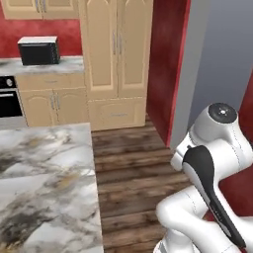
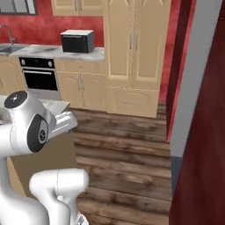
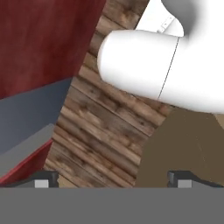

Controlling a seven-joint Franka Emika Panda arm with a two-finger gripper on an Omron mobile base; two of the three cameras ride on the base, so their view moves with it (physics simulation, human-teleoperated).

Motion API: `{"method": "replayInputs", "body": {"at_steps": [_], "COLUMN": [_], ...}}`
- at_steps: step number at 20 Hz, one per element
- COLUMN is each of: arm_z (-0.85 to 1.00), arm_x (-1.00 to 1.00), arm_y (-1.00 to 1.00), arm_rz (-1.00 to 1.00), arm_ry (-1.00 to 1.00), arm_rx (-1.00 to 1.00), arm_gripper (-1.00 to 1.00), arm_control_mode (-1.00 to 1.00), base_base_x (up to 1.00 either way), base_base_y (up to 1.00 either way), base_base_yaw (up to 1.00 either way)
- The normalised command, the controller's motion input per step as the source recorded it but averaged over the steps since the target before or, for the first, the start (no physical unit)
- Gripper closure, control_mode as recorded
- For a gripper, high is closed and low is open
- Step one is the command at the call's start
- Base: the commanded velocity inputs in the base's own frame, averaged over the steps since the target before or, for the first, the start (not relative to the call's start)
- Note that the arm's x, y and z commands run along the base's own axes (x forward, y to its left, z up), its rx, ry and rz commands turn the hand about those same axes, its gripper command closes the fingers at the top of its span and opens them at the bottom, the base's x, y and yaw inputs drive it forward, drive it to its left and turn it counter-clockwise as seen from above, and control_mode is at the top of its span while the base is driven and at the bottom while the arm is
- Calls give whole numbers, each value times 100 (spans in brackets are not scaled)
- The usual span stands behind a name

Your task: Place the cold items (corn and cucumber) from the fridge in one tupperware on the dining counter. Place the warm items (kebab skewer and hot dog) in the stove area in another tupperware.

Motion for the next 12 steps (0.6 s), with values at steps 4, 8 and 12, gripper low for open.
{"method": "replayInputs", "body": {"at_steps": [4, 8, 12], "arm_z": [0, 0, 0], "arm_x": [0, 0, 0], "arm_y": [0, 0, 0], "arm_rz": [0, 0, 0], "arm_ry": [0, 0, 0], "arm_rx": [0, 0, 0], "arm_gripper": [-100, -100, -100], "arm_control_mode": [100, 100, 100], "base_base_x": [100, 100, 100], "base_base_y": [-34, -33, -50], "base_base_yaw": [18, 31, 39]}}
